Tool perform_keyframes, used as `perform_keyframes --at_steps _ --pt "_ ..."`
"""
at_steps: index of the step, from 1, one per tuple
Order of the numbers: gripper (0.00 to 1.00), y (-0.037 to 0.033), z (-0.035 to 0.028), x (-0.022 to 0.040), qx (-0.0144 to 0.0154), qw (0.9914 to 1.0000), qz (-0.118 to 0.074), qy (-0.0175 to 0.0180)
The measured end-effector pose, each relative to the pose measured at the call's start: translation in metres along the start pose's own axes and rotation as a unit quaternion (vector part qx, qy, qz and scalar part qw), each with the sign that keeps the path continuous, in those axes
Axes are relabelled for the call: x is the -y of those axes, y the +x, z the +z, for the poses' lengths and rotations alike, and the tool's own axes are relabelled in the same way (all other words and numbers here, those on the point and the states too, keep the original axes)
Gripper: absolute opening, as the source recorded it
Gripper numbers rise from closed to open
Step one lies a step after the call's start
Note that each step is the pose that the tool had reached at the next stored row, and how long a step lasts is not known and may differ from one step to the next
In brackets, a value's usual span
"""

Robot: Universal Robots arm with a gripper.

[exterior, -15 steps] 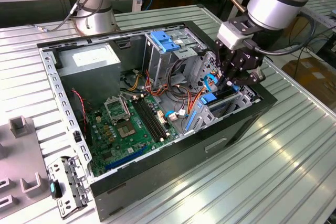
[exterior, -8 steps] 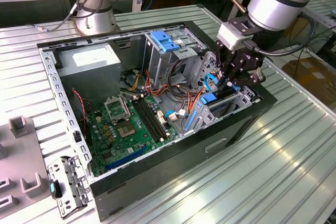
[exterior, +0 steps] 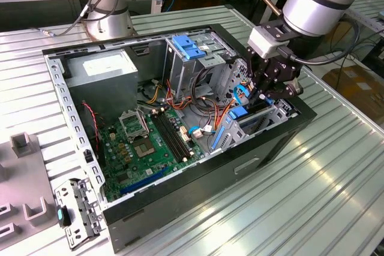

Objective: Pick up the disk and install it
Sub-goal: 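Insert the second disk wire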

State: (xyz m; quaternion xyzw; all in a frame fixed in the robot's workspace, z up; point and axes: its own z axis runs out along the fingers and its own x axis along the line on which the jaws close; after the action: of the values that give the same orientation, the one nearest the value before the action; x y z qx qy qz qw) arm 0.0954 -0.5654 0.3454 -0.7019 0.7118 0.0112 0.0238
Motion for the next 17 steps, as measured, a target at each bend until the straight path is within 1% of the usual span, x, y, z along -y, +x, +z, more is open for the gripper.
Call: perform_keyframes --at_steps 4,7,9,14,15,16,17 --pt "0.16 0.0003 0.0016 0.0 0.0006 1.0 0.0 -0.0001" --pt "0.16 0.0014 0.0064 -0.0001 0.0009 1.0 0.0 -0.0001" --pt "0.16 0.0021 0.0093 -0.0002 0.0017 1.0 0.0 -0.0001" --pt "0.16 0.0022 0.0089 -0.0001 0.0016 1.0 0.0 0.0" --pt "0.16 0.0021 0.0084 0.0 0.0027 1.0 0.0 0.0001" --pt "0.17 0.0021 0.0066 0.0001 0.0033 0.99999 0.0 0.0001" --pt "0.24 0.002 0.0029 0.0002 0.003 1.0 0.0 0.0001"
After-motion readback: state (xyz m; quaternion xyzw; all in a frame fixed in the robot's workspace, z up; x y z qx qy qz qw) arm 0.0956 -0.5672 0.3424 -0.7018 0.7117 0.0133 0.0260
